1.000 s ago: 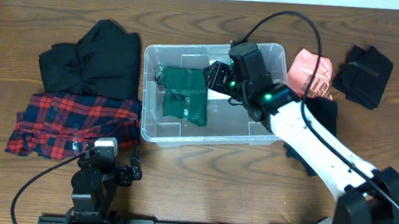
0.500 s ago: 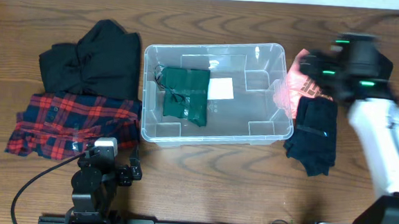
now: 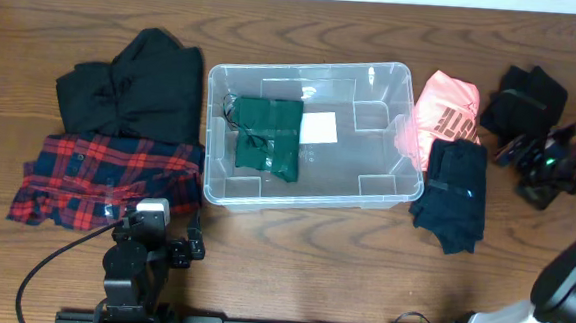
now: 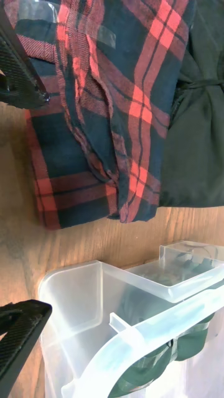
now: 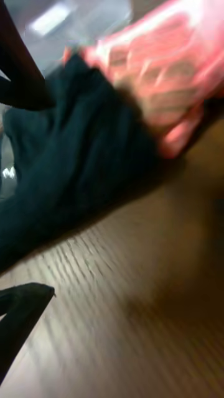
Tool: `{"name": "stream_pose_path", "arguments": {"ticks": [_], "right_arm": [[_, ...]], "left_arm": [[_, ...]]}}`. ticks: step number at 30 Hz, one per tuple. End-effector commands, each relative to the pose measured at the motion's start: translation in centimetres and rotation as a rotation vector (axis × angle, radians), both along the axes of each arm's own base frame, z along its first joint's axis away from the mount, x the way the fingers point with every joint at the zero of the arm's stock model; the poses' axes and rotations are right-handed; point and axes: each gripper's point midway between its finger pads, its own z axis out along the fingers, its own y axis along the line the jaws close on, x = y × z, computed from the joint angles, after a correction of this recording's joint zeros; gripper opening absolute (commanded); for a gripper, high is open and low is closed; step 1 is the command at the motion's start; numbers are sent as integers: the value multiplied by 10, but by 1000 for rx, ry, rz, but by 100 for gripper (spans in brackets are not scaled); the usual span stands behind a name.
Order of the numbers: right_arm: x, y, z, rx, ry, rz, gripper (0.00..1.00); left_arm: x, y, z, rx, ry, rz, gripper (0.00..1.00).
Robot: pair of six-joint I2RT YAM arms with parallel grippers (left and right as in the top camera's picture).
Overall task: Pack container
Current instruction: 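Move right gripper to the black folded garment and grasp it, then place the black garment in the bin beside the green one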
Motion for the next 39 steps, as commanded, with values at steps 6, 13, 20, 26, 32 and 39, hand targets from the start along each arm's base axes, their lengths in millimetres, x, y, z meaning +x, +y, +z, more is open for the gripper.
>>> {"name": "stream_pose_path", "arguments": {"ticks": [6,13,20,26,32,39], "right_arm": [[-8,48,-47,50,-20,166,83],[-14,51,-55,53,-21,137,26],[0,48,22,-10,-205,132,2],[0,82,154,-39,-553,174,1],[-19,150,237,22,-803,277,1],[-8,251,259,195,-874,415,1]], "left_arm": [[0,-2,-3,-11,3,-6,98],[0,-2,-3,-11,3,-6,98],[0,-2,-3,-11,3,-6,98],[0,-2,-3,-11,3,-6,98],[0,-2,-3,-11,3,-6,98],[0,-2,-3,-10,3,-5,98]]}}
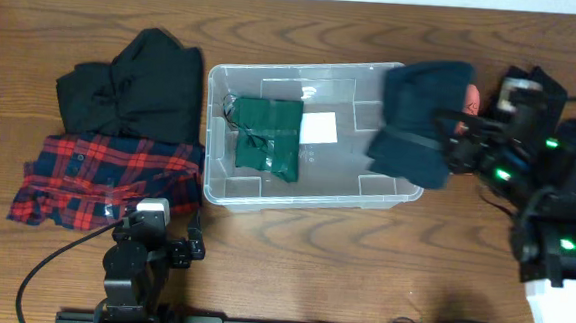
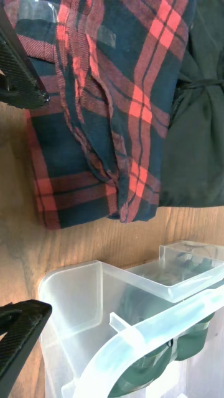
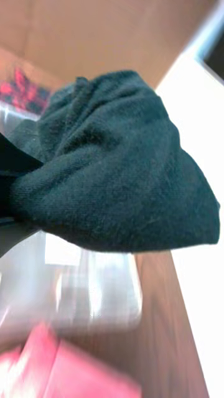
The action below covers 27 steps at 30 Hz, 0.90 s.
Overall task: Pack container
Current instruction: 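Place the black garment in the bin beside the green one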
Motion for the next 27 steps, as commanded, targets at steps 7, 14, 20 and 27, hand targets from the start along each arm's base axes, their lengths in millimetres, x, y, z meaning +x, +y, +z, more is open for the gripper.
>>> {"name": "stream_pose_path", "arguments": {"ticks": [7,14,20,27], "right_arm": [[43,128,-59,101,155,129,1],[77,157,-134,131,291,110,1],[84,153,-182,99,398,86,3],[81,155,-216,67,471,80,4]], "left_arm": [[0,-2,-3,-11,3,-6,98],[0,-2,-3,-11,3,-6,98],[0,-2,-3,-11,3,-6,98],[0,-2,-3,-10,3,-6,98]]}}
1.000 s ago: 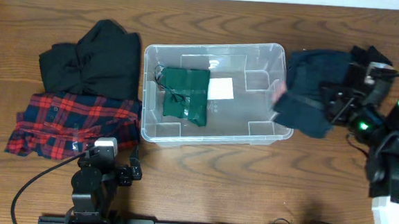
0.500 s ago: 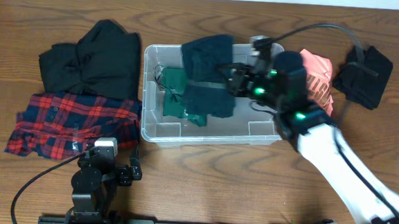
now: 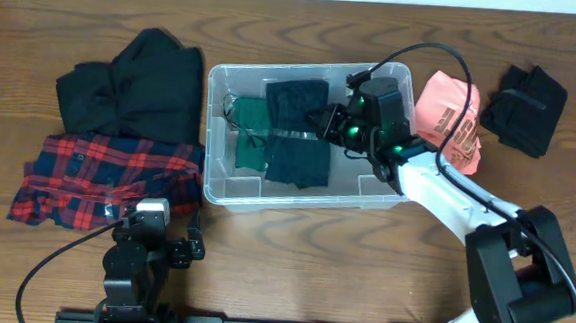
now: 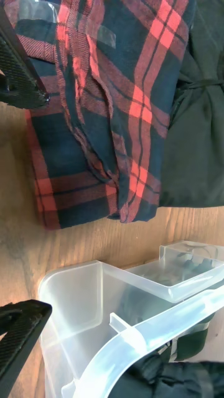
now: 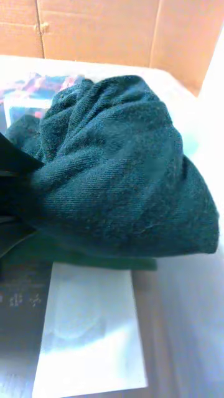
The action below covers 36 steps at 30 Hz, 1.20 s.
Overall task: Pack container
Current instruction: 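Place the black garment in the bin beside the green one, then reach right gripper to the black clothes at far right and grasp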
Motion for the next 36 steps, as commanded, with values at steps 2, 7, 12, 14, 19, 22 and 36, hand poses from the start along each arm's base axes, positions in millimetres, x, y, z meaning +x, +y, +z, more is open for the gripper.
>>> {"name": "stream_pose_path", "arguments": {"ticks": [2,7,12,14,19,22,36], "right_arm": [[2,0,-10,-13,20,-19,4],[14,-29,-26,-131,20,-144,16],[15,-32,-21,-153,-27,-72,49],[14,-38,-6,-151,-42,-38,53],[14,-74,40,-252,-138,-32,55],[13,-109,75,-294,-164,-108,59],[-25,-393,90,-372,36,-742,80]], "left_arm": [[0,-2,-3,-11,3,-6,98],[0,-2,-3,-11,3,-6,98],[0,-2,-3,-11,3,-6,98],[0,-2,-3,-11,3,-6,98],[0,-2,-3,-11,3,-6,98],[0,-2,-3,-11,3,-6,98],[0,-2,-3,-11,3,-6,98]]}}
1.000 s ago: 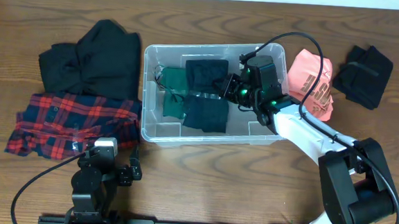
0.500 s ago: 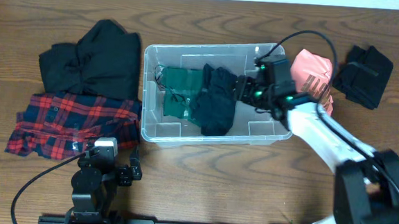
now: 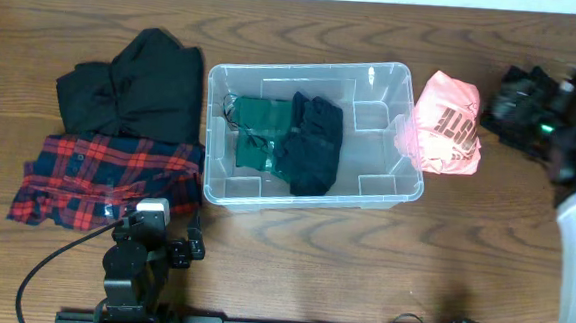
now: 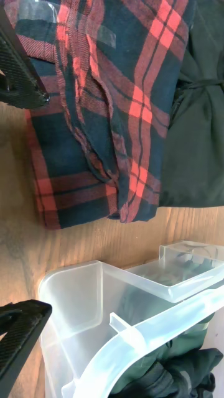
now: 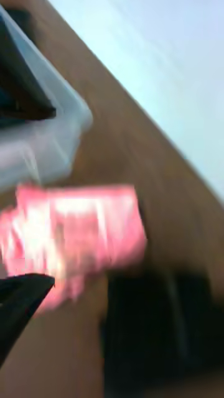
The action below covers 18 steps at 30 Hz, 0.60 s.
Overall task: Pack container
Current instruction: 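Reach right gripper to the black clothes at far right and grasp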
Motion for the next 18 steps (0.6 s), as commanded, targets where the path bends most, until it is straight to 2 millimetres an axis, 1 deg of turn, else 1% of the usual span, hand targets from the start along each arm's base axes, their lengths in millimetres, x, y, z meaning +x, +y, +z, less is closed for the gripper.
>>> {"name": "stream_pose_path", "arguments": {"ticks": [1,4,7,12,18], "right_arm": [[-10,-61,-37,-5,94,-115,81],[-14,-98,-69,12,149,-175,83],[-10,-119,-101,32,174,-164,86],[4,-136,-149,131,155,-130,87],[13,-144,-195,177,163,-123,87]], "left_arm": [[0,-2,-3,-10,3,-6,98],[0,-2,-3,-11,3,-6,98],[0,-2,-3,-10,3,-6,98],[0,-2,-3,-10,3,-6,98],[0,-2,-3,-11,3,-6,98]]}}
